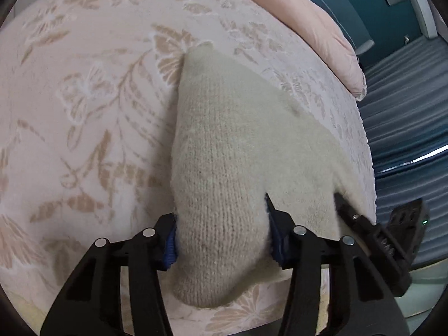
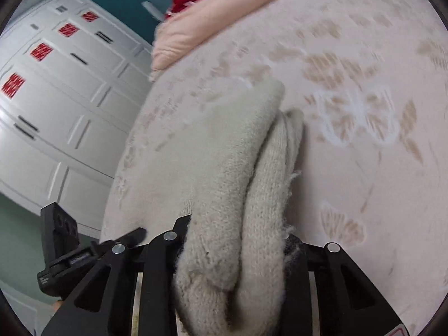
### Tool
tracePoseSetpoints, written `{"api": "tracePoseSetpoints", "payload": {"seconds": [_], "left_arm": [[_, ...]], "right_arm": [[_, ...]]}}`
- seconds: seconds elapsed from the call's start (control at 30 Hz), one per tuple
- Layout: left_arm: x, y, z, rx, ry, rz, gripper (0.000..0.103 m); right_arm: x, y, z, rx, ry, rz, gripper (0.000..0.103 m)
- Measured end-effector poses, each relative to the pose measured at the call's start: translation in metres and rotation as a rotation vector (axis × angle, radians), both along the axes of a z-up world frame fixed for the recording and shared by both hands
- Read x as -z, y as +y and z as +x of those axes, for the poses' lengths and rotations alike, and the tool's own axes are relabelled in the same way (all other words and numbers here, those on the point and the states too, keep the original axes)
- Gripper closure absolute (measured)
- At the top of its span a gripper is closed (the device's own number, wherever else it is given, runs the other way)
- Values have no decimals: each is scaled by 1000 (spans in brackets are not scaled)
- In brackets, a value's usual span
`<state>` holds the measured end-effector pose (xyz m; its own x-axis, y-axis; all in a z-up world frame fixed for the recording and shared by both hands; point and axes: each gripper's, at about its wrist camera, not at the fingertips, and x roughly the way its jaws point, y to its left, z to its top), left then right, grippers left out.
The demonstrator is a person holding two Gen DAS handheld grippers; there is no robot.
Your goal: Fold small clothes
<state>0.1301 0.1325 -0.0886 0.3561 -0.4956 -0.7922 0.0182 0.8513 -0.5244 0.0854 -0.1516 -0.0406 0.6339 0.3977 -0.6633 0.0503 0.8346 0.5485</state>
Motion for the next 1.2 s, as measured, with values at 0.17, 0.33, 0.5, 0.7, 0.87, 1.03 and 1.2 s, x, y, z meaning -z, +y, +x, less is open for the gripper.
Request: {"api": "tracePoseSetpoints", "payload": {"seconds": [0.17, 0.33, 0.5, 0.7, 0.87, 1.03, 1.2], "left_arm": [[-23, -16, -1, 30, -81, 19, 53], [25, -39, 1, 41, -40, 174, 43], [2, -37, -11, 57, -89, 269, 39], [-6, -36, -20, 40, -78, 321, 36], [-32, -2, -44, -54, -110, 416, 34], [-38, 33, -62, -114, -105, 505, 30], [-38, 48, -66, -140, -94, 474, 28]], "right_arm": [[11, -11, -1, 35, 21, -114, 72], [61, -30, -16, 122, 171, -128, 51], [-8, -20, -43, 166, -2, -285, 50], [-6, 30, -24, -36, 35, -197, 97], [-9, 92, -9, -184, 35, -200, 97], [67, 166, 6, -398, 195, -309, 96], [24, 158, -2, -352, 129, -287, 98]]}}
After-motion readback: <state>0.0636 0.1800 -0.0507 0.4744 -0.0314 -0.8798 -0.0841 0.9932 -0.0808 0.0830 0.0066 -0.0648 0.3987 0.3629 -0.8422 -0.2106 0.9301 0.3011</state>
